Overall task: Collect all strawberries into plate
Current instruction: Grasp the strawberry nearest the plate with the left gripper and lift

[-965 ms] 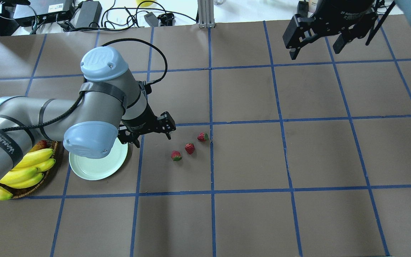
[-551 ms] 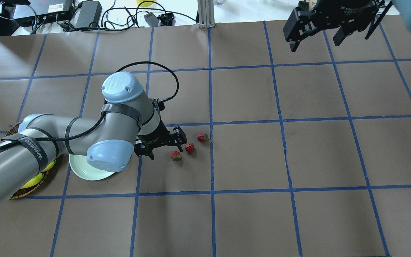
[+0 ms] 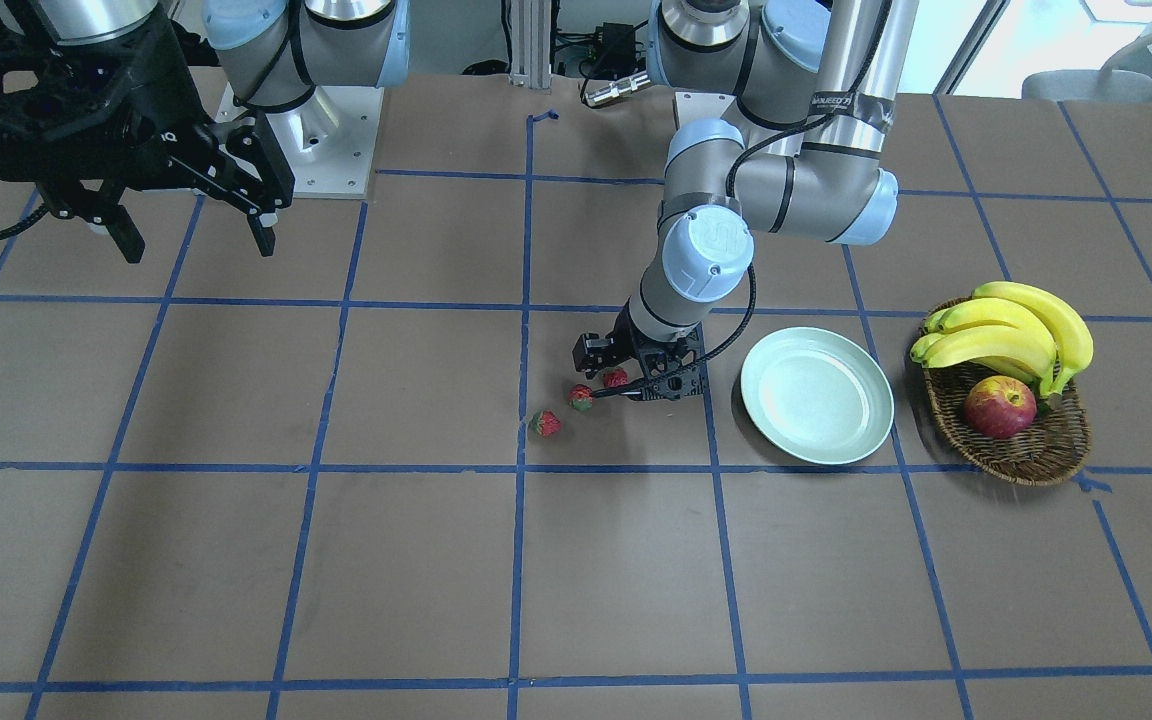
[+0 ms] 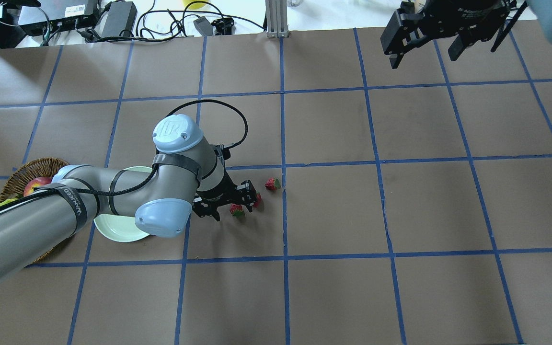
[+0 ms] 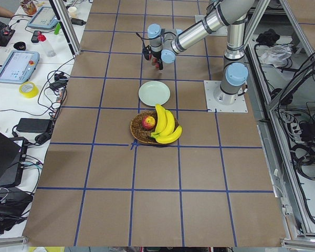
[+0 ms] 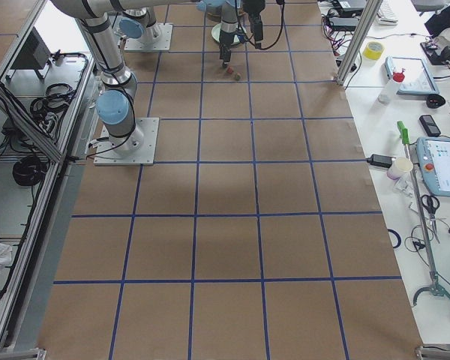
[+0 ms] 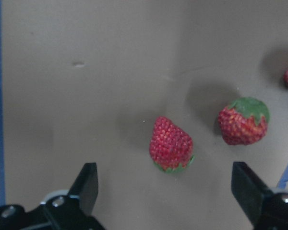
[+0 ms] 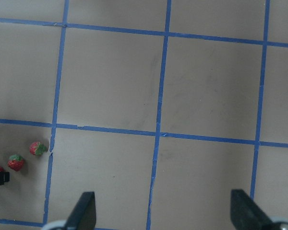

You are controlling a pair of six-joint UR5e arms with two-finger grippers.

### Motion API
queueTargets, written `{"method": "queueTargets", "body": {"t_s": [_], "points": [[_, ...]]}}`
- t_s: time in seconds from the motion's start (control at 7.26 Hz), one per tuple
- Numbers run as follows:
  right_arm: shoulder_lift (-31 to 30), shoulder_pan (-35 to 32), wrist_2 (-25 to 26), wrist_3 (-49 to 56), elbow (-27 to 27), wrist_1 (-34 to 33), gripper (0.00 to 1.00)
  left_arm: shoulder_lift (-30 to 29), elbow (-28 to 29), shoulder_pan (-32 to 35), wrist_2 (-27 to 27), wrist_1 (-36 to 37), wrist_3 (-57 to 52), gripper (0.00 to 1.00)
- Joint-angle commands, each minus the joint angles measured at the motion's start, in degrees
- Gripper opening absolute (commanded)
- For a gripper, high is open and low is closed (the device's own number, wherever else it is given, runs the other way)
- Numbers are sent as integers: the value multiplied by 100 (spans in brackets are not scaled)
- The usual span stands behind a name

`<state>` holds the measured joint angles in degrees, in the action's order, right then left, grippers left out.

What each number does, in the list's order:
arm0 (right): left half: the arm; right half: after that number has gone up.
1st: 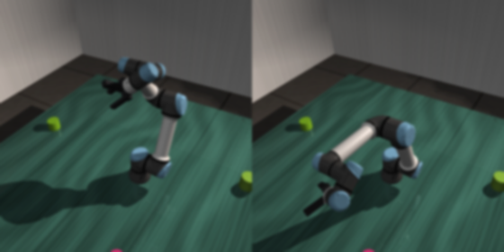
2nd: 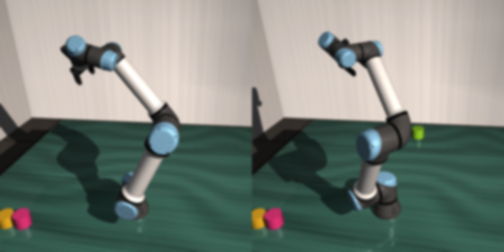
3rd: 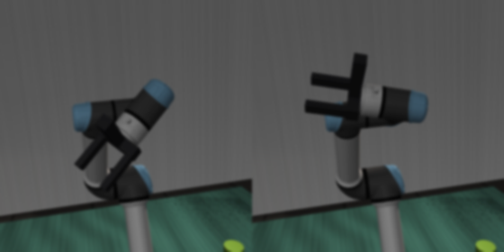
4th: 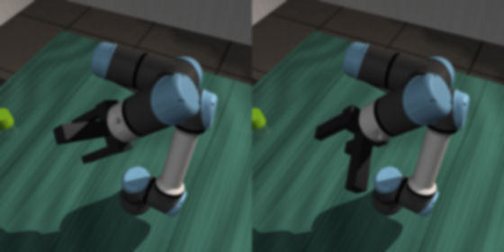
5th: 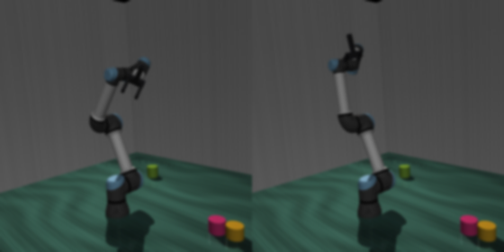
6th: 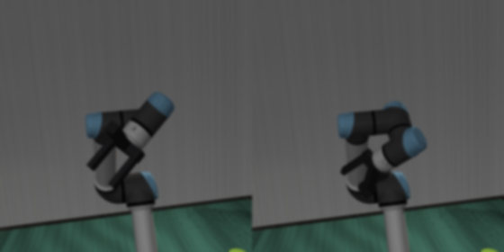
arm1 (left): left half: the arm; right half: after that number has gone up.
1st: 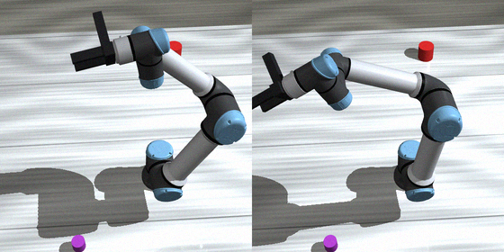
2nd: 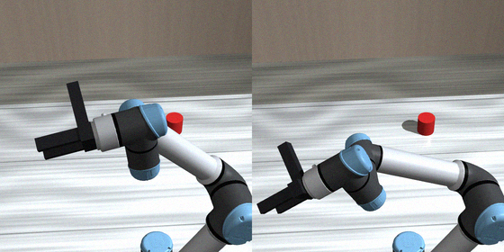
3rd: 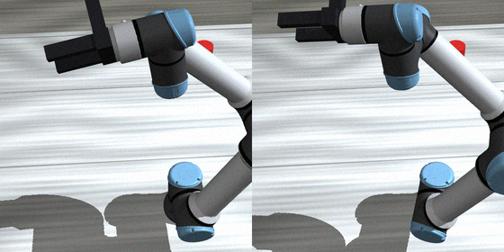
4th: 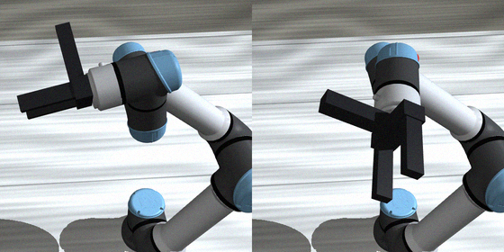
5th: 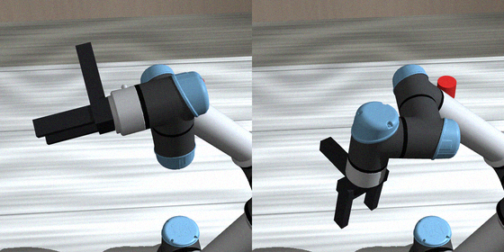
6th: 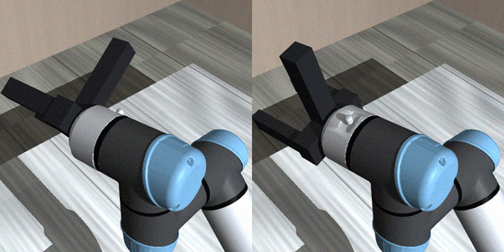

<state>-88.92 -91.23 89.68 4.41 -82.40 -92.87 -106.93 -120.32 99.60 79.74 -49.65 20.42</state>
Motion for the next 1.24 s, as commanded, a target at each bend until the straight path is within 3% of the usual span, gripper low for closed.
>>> {"method": "queueTargets", "body": {"t_s": [0.0,0.14,0.69,1.1], "points": [[6,0,-3,-10,5,-160,100,-38,9,7,-28,8,-47,18],[6,0,-3,-19,5,-170,100,-38,26,7,-133,8,-56,0],[6,0,-3,-19,5,-179,100,234,341,-28,-20,-70,-74,0],[6,0,6,-19,-4,-179,100,418,1122,-588,1156,-1507,-833,0]]}}
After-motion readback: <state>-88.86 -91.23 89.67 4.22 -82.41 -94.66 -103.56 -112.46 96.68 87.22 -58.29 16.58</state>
